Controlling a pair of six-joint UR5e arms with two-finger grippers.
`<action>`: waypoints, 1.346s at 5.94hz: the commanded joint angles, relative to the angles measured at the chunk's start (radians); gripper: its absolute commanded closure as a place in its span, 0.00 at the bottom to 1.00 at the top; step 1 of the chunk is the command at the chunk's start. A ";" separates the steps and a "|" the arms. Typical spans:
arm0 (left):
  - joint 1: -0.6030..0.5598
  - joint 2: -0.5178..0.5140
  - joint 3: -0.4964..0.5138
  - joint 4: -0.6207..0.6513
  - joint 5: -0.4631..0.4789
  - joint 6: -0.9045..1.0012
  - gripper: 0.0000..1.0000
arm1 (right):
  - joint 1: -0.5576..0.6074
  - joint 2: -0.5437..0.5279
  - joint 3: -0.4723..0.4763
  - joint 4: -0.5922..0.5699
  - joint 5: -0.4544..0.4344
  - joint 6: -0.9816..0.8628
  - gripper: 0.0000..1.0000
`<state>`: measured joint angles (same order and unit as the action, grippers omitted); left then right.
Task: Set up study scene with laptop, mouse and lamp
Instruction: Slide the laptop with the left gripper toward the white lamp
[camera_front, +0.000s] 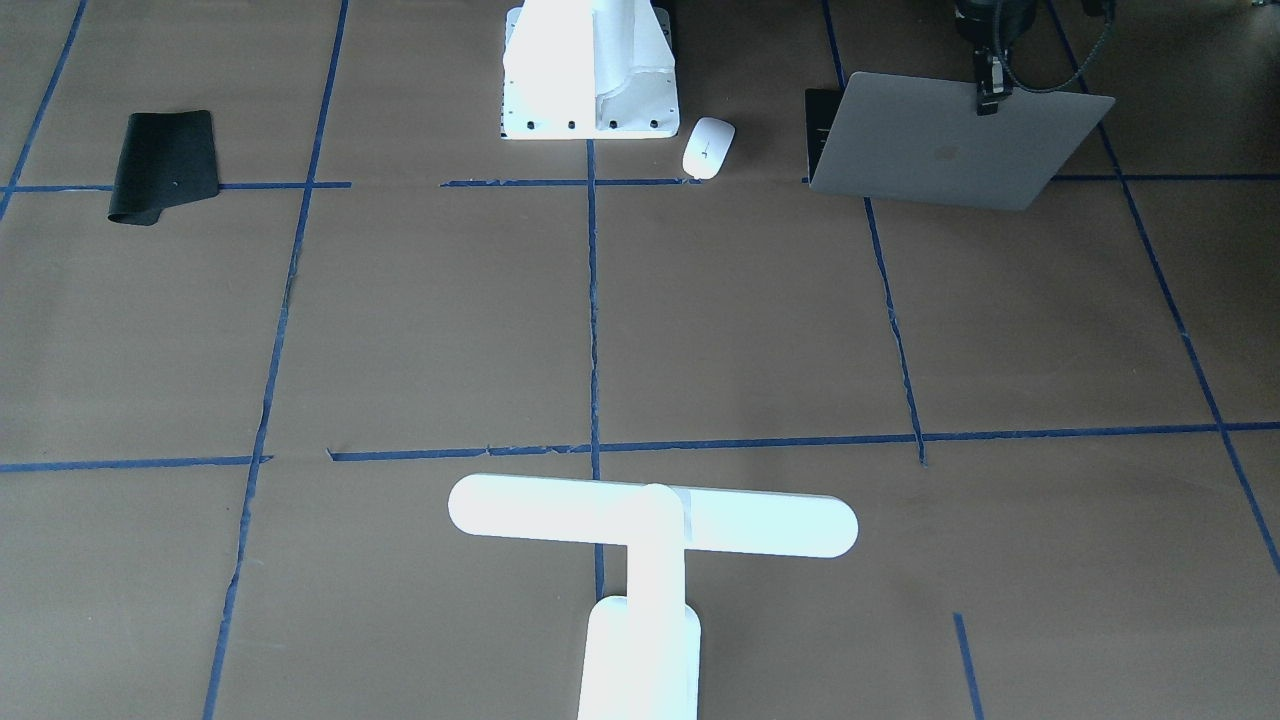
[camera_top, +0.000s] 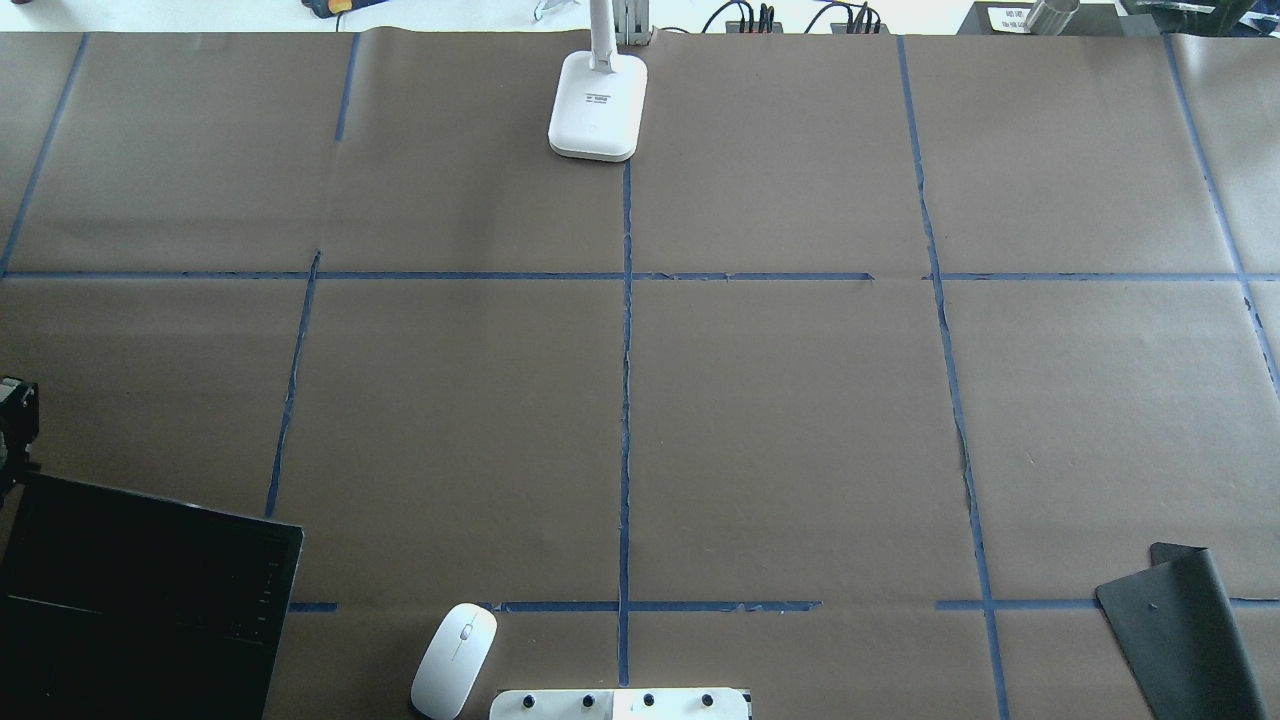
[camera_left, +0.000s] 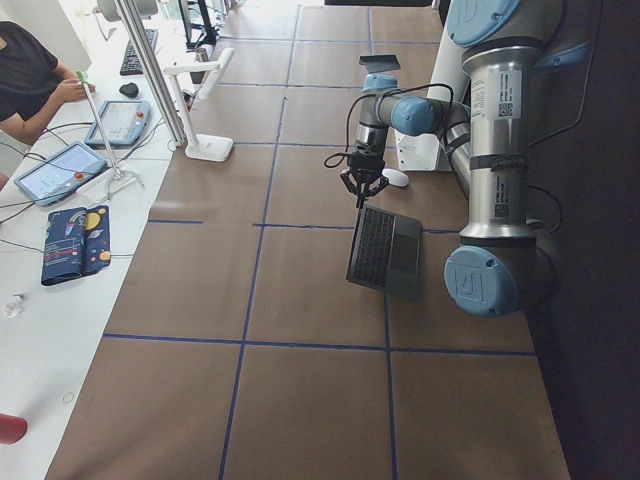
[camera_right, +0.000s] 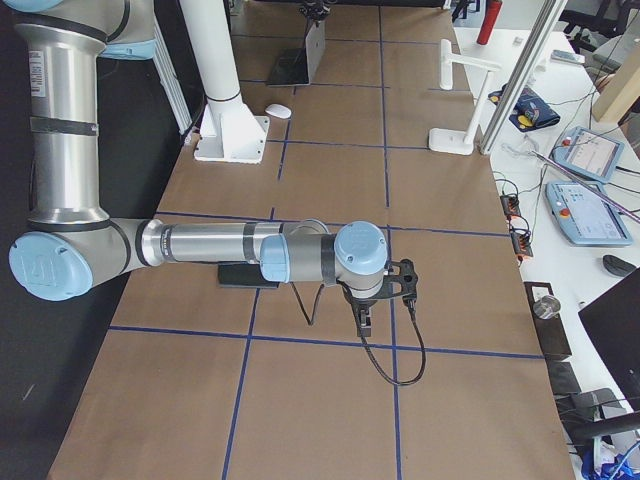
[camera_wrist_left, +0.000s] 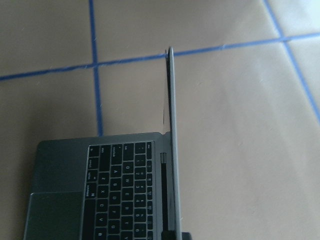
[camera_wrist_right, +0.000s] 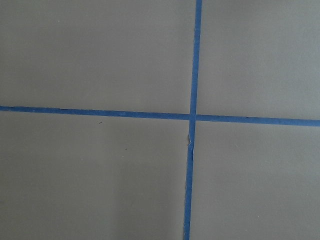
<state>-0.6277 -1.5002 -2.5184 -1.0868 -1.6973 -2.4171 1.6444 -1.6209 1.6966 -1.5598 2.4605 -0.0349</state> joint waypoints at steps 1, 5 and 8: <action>-0.117 -0.131 0.106 0.004 0.001 0.079 1.00 | 0.000 -0.001 0.002 0.000 0.000 0.001 0.00; -0.211 -0.558 0.533 0.005 0.001 0.161 1.00 | 0.002 -0.014 0.009 0.000 0.000 0.000 0.00; -0.192 -0.803 0.686 0.044 -0.048 0.072 1.00 | 0.002 -0.017 0.009 0.000 0.000 0.000 0.00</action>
<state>-0.8297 -2.2273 -1.8828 -1.0495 -1.7181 -2.2925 1.6459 -1.6370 1.7059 -1.5600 2.4605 -0.0353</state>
